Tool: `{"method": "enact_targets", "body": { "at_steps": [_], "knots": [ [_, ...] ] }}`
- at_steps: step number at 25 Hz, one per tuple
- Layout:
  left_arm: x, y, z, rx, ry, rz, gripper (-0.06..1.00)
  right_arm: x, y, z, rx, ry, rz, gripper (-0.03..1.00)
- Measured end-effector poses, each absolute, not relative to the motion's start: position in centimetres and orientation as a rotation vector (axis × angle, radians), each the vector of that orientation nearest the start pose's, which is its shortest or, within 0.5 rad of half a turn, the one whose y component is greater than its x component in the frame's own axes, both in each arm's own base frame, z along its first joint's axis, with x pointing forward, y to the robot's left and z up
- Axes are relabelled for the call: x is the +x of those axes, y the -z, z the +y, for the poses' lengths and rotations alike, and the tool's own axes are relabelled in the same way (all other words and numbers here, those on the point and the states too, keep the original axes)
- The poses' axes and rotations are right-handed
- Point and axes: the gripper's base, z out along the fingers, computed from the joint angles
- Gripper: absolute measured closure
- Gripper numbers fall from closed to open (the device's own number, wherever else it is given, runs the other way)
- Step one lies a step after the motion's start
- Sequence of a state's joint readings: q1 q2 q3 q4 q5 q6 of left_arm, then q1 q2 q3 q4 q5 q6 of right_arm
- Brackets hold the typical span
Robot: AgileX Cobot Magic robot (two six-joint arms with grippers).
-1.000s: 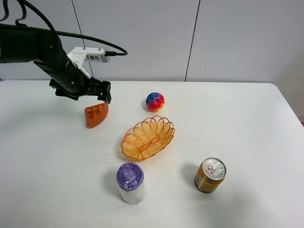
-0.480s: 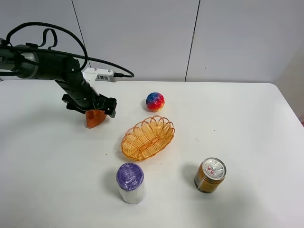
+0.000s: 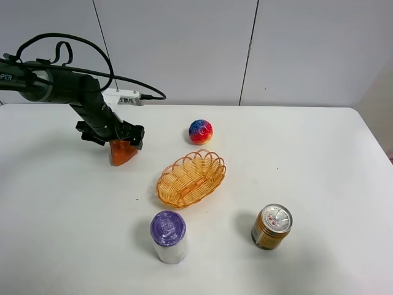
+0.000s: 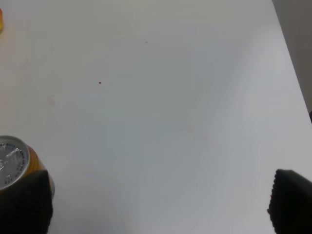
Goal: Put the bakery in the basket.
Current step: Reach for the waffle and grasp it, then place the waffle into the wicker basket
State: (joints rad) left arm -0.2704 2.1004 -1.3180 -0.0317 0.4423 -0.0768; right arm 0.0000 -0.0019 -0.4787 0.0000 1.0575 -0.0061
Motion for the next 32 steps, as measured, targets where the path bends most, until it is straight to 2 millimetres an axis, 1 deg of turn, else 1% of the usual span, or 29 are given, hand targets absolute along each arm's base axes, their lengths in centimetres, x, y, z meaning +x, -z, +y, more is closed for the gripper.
{"method": "enact_targets", "body": {
  "at_steps": [5,12,18,21,22,23,26,27,32],
  "knots": [
    [40.7,-11.8,-11.0,0.203,0.135,2.709,-0.05,-0.3,-27.2,0.0,-0.006,0.004,2.06,0.09],
    [40.6,-10.0,-11.1,0.167,0.155,2.749,-0.05,-0.3,-27.2,0.0,-0.006,0.004,2.06,0.09],
    [40.8,-9.8,-11.2,0.159,0.16,2.737,-0.05,-0.3,-27.2,0.0,-0.006,0.004,2.06,0.09],
    [40.8,-9.9,-11.3,0.125,0.184,2.731,-0.04,-0.3,-27.2,0.0,-0.006,0.004,2.06,0.09],
    [40.8,-9.8,-11.3,0.11,0.194,2.732,-0.02,-0.3,-27.2,0.0,-0.006,0.004,2.06,0.09],
    [40.8,-9.8,-11.4,0.1,0.2,2.732,0.03,-0.3,-27.2,0.0,-0.006,0.004,2.06,0.09],
    [40.9,-9.7,-11.4,0.084,0.211,2.733,0.24,-0.3,-27.2,0.0,-0.006,0.004,2.06,0.09],
    [40.9,-9.7,-11.4,0.081,0.213,2.735,0.27,-0.3,-27.2,0.0,-0.006,0.004,2.06,0.09],
    [40.8,-9.7,-11.4,0.085,0.211,2.751,0.27,-0.3,-27.2,0.0,-0.006,0.004,2.06,0.09]
  ]
}}
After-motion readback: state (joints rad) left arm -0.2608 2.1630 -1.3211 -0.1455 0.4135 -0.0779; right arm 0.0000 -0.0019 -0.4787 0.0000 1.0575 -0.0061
